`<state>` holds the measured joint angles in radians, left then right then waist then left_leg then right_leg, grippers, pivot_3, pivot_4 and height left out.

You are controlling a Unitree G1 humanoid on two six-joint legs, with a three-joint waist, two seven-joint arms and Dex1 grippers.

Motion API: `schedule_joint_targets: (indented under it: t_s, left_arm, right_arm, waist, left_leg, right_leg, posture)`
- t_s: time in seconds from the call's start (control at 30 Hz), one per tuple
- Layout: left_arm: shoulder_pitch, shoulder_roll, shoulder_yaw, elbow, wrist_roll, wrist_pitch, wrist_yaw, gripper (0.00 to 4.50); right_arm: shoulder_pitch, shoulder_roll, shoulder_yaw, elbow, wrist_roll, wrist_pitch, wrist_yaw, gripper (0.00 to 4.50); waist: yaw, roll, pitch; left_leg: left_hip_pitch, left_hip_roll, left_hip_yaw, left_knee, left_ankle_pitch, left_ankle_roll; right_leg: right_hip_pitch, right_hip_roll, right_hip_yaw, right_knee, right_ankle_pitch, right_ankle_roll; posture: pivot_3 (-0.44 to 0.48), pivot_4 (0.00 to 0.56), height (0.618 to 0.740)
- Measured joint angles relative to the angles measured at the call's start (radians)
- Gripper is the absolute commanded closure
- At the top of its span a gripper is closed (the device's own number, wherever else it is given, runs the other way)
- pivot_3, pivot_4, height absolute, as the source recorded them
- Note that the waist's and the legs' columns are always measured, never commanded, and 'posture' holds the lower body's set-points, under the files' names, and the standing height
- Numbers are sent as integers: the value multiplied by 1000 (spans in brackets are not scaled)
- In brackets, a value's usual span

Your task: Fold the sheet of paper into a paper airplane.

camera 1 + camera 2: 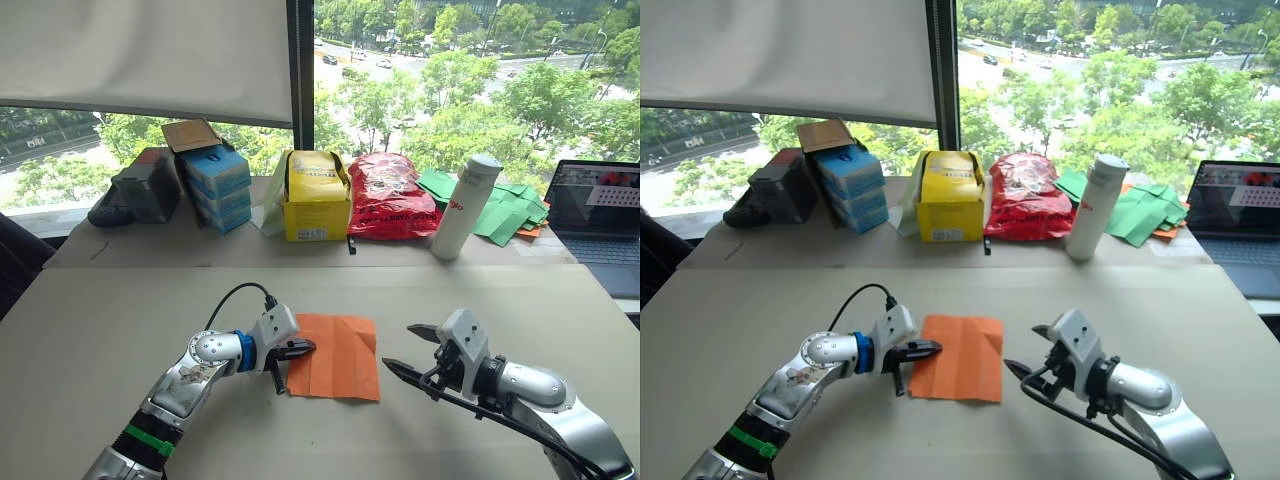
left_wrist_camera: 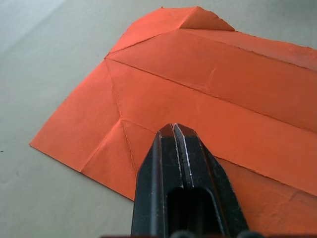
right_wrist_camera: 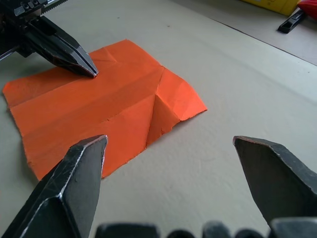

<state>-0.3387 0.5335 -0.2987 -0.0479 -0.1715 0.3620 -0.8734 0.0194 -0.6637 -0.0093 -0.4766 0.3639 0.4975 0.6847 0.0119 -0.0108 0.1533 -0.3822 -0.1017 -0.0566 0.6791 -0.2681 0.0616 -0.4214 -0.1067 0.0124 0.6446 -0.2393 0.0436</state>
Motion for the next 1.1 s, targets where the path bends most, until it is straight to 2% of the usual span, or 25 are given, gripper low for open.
schedule_joint_targets:
  t_s: [0.07,0.2,0.4,0.43,0.7,0.9,1.1]
  left_arm:
    - [-1,0,-1,2,7,-9,-3,4500]
    - [0,0,-2,6,13,-14,-10,4500]
    - [-9,0,-11,14,24,-17,-27,4500]
    - [-12,0,-14,16,27,-18,-31,4500]
    - [-37,11,-39,28,64,-35,-62,4500]
    - [-111,8,-81,112,96,-69,-125,4500]
    - [-140,-12,-90,176,108,-106,-155,4500]
  right_arm:
    - [20,-20,-1,-24,11,23,15,783]
    - [66,-62,15,-119,51,81,56,2186]
    - [89,-88,133,-239,46,142,72,4300]
    - [89,-87,161,-246,36,148,64,4481]
    - [133,-46,336,-296,-88,208,-77,4481]
    - [155,5,389,-333,-190,248,-215,4481]
    - [165,44,391,-333,-237,270,-290,4481]
  waist:
    - [0,0,0]
    - [1,1,-1]
    - [0,-1,-2]
    - [0,-2,-2]
    - [1,-3,-6]
    - [8,-7,-15]
    - [15,-11,-19]
  left_leg:
    - [0,0,0,0,0,0]
    - [0,0,0,0,0,1]
    - [0,0,0,0,-1,1]
    - [0,0,0,0,-1,1]
    - [1,0,0,0,0,0]
    - [6,0,0,0,-1,2]
    - [13,0,0,0,-2,4]
  right_leg:
    - [0,0,0,0,0,0]
    - [0,0,0,0,0,0]
    - [1,0,0,0,0,0]
    - [0,0,-1,0,0,0]
    - [0,0,-1,0,0,0]
    - [2,0,-2,-2,0,1]
    - [10,0,-3,-4,-1,2]
  posture:
    - [0,150,740]
    - [0,150,740]
    - [0,150,740]
    - [0,150,740]
    - [0,150,740]
    - [0,150,740]
    - [0,150,740]
